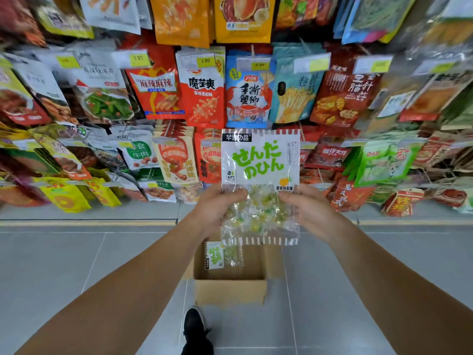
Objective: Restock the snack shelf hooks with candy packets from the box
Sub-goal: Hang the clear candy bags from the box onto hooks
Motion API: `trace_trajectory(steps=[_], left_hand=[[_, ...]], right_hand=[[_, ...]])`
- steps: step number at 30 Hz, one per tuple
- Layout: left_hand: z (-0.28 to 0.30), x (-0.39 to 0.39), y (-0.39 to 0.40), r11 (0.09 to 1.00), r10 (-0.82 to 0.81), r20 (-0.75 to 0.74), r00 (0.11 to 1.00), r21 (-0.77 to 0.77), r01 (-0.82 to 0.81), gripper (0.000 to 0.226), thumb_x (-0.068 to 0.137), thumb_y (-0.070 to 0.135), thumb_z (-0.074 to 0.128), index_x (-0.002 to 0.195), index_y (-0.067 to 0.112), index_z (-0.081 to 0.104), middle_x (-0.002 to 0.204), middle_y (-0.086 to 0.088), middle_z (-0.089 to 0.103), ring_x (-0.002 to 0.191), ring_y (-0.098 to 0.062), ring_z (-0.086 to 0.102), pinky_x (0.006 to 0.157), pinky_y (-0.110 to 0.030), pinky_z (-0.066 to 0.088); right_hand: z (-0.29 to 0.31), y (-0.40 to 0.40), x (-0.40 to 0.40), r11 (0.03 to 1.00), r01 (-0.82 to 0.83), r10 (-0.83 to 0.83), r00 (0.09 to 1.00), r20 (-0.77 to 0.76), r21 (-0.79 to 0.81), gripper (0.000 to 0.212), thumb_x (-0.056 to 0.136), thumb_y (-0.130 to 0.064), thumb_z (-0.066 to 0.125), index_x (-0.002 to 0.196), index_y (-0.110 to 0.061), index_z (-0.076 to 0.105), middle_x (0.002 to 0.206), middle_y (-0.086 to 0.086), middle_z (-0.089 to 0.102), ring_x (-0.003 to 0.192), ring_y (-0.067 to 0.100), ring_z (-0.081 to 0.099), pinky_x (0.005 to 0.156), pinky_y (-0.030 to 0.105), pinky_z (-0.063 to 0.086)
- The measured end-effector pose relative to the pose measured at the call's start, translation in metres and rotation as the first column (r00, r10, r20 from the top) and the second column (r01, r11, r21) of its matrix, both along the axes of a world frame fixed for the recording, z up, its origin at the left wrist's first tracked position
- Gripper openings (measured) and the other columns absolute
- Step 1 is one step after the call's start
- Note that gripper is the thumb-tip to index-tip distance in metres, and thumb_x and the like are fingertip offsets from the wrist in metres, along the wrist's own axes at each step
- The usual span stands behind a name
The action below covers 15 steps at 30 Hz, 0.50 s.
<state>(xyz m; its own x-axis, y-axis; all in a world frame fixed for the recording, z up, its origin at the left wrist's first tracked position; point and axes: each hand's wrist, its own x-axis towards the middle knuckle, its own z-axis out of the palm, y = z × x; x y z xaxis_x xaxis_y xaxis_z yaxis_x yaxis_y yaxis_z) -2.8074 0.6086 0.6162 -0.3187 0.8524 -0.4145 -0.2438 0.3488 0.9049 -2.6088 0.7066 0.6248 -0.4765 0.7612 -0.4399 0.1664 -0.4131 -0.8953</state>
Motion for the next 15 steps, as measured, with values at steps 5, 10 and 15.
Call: trace_trajectory(steps=[5, 10, 15], left_hand=[[0.05, 0.083, 0.006, 0.995, 0.0, -0.051, 0.999, 0.104, 0.006, 0.012, 0.081, 0.023, 0.078, 0.089, 0.019, 0.07, 0.086, 0.007, 0.075, 0.087, -0.014, 0.066, 0.08, -0.033, 0.049], [0.107, 0.138, 0.029, 0.978, 0.001, -0.12, 0.993, 0.209, 0.024, 0.005, 0.084, 0.019, 0.075, 0.083, 0.018, 0.07, 0.081, 0.005, 0.075, 0.08, -0.013, 0.068, 0.07, -0.027, 0.046], [0.173, 0.172, 0.072, 0.946, -0.017, -0.18, 0.984, 0.316, 0.074, 0.017, 0.084, 0.018, 0.074, 0.099, 0.01, 0.07, 0.097, -0.002, 0.076, 0.09, -0.015, 0.071, 0.065, -0.025, 0.05]], right_hand=[[0.048, 0.009, 0.084, 0.998, -0.006, 0.009, 0.999, -0.036, 0.068, 0.068, 0.036, -0.055, 0.094, 0.08, -0.029, 0.048, 0.109, 0.004, 0.054, 0.106, 0.025, 0.055, 0.08, 0.039, 0.045], [0.115, 0.018, 0.135, 0.986, 0.021, -0.004, 0.995, -0.104, 0.163, 0.028, 0.074, -0.027, 0.084, 0.083, -0.018, 0.058, 0.098, -0.001, 0.064, 0.101, 0.021, 0.059, 0.095, 0.041, 0.044], [0.173, 0.053, 0.173, 0.962, 0.106, -0.064, 0.983, -0.171, 0.25, 0.068, 0.086, -0.016, 0.073, 0.142, -0.006, 0.037, 0.129, 0.001, 0.05, 0.115, 0.018, 0.05, 0.108, 0.044, 0.039]])
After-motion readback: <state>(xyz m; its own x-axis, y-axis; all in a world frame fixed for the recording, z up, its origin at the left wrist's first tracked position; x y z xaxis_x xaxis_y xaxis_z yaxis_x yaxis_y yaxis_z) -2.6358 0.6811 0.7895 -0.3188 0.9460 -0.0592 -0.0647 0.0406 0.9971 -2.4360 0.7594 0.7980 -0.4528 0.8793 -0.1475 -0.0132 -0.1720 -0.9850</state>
